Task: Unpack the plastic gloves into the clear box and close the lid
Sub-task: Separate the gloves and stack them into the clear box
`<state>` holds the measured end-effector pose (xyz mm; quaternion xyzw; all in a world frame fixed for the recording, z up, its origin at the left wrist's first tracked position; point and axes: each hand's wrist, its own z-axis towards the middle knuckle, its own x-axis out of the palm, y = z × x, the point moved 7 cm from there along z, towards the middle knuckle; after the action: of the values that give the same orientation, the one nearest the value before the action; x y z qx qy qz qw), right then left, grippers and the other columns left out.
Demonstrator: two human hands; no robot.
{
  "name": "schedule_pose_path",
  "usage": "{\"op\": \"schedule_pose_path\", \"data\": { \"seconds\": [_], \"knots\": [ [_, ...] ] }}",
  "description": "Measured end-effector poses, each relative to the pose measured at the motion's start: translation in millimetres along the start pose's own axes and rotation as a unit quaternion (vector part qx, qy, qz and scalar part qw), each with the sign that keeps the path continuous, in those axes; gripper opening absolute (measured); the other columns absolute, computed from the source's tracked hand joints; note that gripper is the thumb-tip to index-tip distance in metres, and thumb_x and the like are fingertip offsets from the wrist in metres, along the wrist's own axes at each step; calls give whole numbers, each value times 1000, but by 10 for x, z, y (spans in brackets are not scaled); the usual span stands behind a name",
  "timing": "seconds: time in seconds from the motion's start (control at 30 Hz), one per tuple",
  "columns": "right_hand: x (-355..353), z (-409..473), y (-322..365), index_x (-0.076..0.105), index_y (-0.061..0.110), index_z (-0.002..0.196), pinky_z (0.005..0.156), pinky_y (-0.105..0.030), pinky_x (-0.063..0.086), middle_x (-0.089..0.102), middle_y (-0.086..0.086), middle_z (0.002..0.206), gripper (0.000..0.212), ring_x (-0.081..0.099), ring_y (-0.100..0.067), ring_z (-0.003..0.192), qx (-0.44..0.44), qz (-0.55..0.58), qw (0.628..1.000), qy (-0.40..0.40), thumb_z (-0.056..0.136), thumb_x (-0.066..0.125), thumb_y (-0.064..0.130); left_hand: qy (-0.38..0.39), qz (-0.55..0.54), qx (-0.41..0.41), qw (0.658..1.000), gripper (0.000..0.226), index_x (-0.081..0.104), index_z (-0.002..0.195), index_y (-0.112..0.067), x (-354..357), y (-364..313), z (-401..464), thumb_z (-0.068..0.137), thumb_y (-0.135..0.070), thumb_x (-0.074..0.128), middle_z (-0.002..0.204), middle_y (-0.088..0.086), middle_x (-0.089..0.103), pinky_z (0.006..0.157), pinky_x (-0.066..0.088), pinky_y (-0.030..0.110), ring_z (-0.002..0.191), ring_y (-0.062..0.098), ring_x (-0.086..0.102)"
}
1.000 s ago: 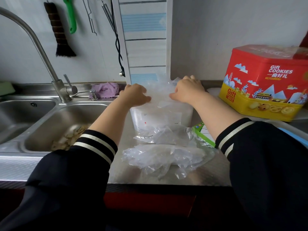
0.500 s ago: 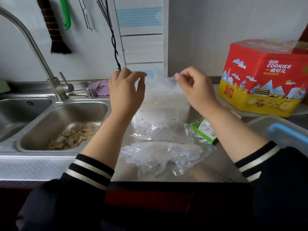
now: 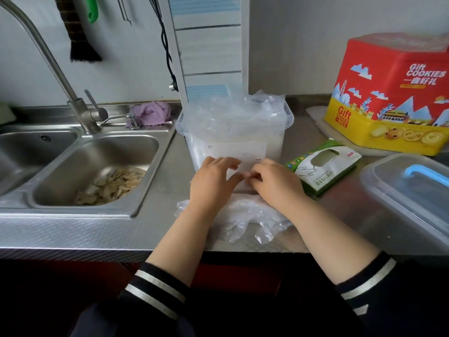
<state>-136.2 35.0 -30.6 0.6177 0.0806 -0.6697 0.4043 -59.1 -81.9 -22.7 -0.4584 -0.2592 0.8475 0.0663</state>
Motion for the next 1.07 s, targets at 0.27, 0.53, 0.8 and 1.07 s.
{"op": "schedule_pose_path", "data": {
  "seconds": [0.27, 0.53, 0.8, 1.07],
  "knots": [
    [-306, -74, -13, 62, 10, 84, 70, -26, 40, 59, -2, 89, 21, 54, -23, 86, -130, 129, 953, -240, 91, 53, 28, -25, -102, -15, 994, 21, 69, 101, -18, -105, 5, -15, 86, -33, 70, 82, -20, 59, 68, 35, 14, 90, 12, 54],
    [-373, -107, -272, 51, 17, 114, 87, -38, 48, 63, 0, 113, 42, 58, -16, 103, 36, 316, 918, -236, 99, 32, 50, -100, -228, 0, 969, 17, 63, 86, -19, -276, -68, -62, 90, -2, 61, 81, -19, 64, 73, 37, 6, 80, -5, 58],
    [-249, -65, -198, 52, 21, 107, 74, -35, 53, 61, 12, 76, 59, 63, -8, 73, 77, 380, 918, -85, 79, 32, 70, -117, -244, 2, 963, 43, 60, 85, -23, -290, -74, -65, 86, 16, 44, 89, -20, 64, 79, 38, 4, 87, -10, 59],
    [-67, -48, -139, 70, 19, 85, 73, -24, 50, 70, 1, 80, 16, 64, -5, 76, 52, 445, 894, 18, 80, 75, 33, -119, -275, -7, 954, 33, 63, 101, -19, -285, -86, -80, 88, 8, 48, 96, -18, 65, 80, 40, 6, 91, -5, 61]
  ]
}}
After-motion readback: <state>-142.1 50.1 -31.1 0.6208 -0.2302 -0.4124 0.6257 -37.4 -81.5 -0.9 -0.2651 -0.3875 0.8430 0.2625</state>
